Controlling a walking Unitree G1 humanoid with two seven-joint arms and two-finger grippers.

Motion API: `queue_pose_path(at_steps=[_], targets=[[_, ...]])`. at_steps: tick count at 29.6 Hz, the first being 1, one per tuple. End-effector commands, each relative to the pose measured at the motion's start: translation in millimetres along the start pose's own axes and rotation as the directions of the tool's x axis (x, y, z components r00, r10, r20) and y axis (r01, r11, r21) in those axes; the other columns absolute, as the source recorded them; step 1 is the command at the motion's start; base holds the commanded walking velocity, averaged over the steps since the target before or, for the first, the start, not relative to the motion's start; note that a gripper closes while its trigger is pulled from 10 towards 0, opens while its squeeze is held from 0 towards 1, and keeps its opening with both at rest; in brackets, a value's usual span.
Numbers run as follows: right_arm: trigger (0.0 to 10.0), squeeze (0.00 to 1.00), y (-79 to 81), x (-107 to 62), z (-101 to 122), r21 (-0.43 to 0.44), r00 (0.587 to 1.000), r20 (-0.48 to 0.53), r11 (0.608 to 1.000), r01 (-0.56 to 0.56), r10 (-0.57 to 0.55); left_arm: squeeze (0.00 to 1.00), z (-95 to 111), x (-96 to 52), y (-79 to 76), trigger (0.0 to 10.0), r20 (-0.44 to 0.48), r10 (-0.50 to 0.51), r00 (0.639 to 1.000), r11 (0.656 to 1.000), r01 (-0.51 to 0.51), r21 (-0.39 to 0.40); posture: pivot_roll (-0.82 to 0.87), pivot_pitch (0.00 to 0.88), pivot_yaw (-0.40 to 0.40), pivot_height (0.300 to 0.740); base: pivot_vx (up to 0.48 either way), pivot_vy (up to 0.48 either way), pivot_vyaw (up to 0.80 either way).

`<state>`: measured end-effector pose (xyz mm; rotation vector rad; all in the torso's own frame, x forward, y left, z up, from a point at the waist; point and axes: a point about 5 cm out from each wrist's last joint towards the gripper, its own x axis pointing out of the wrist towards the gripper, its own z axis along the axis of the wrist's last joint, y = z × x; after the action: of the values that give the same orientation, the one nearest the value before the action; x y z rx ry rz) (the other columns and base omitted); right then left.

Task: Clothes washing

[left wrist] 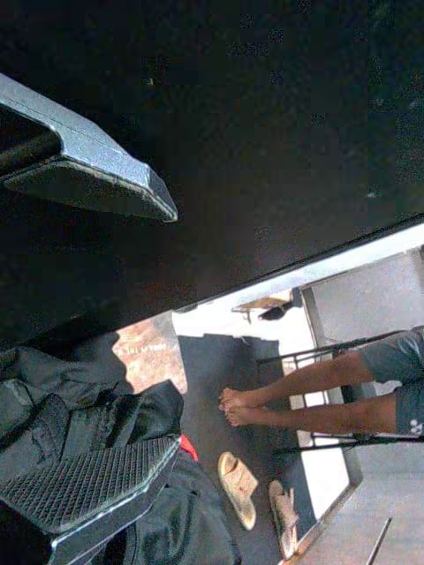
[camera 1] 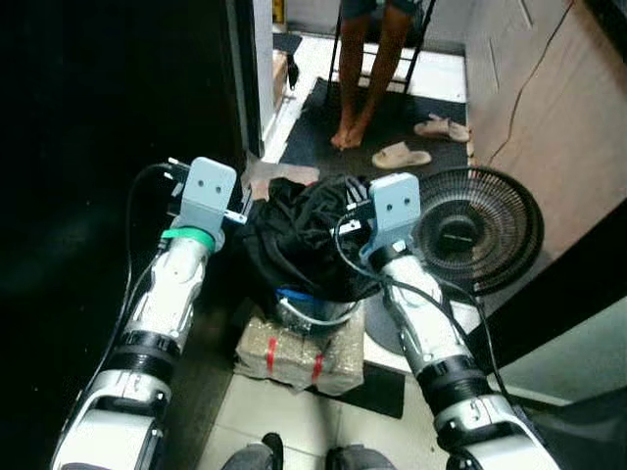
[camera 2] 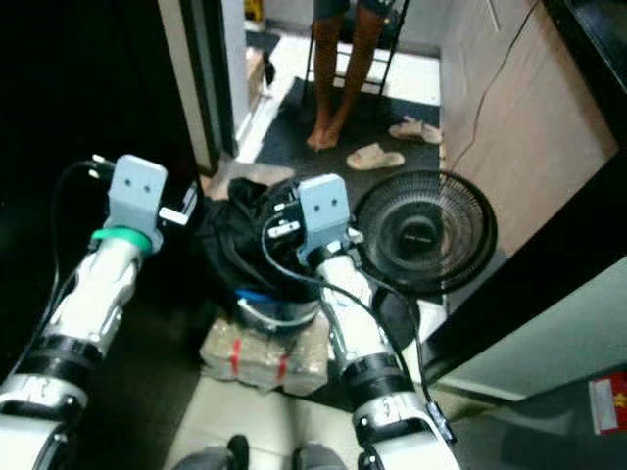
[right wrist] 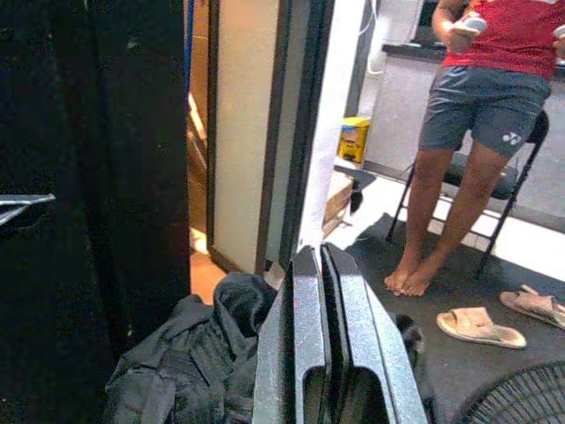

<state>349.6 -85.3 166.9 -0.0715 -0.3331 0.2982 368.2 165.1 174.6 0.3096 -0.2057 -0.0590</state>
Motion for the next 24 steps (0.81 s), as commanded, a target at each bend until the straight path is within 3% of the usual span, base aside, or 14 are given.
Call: queue_pose_path(at_steps=[1,17,18,22,24], targets=[[10.0,0.0,-1.9,-3.7,-5,0.003,1.0,-0.021,1.0,0.009,-0.009,0.0,-7,-3.4,3.8,10.0,-0.023,0.015,1.0,1.0,-0.015,0.004,-0.01,0.069,0.009,0.74,0.0,0.0,0.0],[10.0,0.0,-2.8,-3.0,-4,-0.002,1.0,-0.017,1.0,0.01,-0.01,0.0,-4,-5.0,-7.3,10.0,-0.006,-0.058,0.998,0.998,0.058,-0.01,-0.02,0.062,0.009,0.74,0.0,0.0,0.0],[10.0,0.0,-5.0,-2.3,-2,-0.01,1.0,-0.002,1.0,0.028,-0.028,0.0,-1,-5.5,-10.3,10.0,0.006,-0.069,0.998,0.996,0.069,-0.059,-0.02,0.056,0.008,0.74,0.0,0.0,0.0],[10.0,0.0,-10.2,-2.6,2,-0.017,0.998,0.015,0.998,0.056,-0.056,0.0,4,-8.7,-17.4,10.0,0.021,-0.11,0.994,0.985,0.111,-0.129,-0.02,0.054,0.008,0.74,0.0,0.0,0.0],[10.0,0.0,-17.4,-4.6,5,-0.024,0.996,0.026,0.996,0.085,-0.085,0.0,8,-13.9,-28.0,10.0,0.039,-0.176,0.984,0.965,0.181,-0.19,-0.02,0.051,0.01,0.74,0.0,0.0,0.0]])
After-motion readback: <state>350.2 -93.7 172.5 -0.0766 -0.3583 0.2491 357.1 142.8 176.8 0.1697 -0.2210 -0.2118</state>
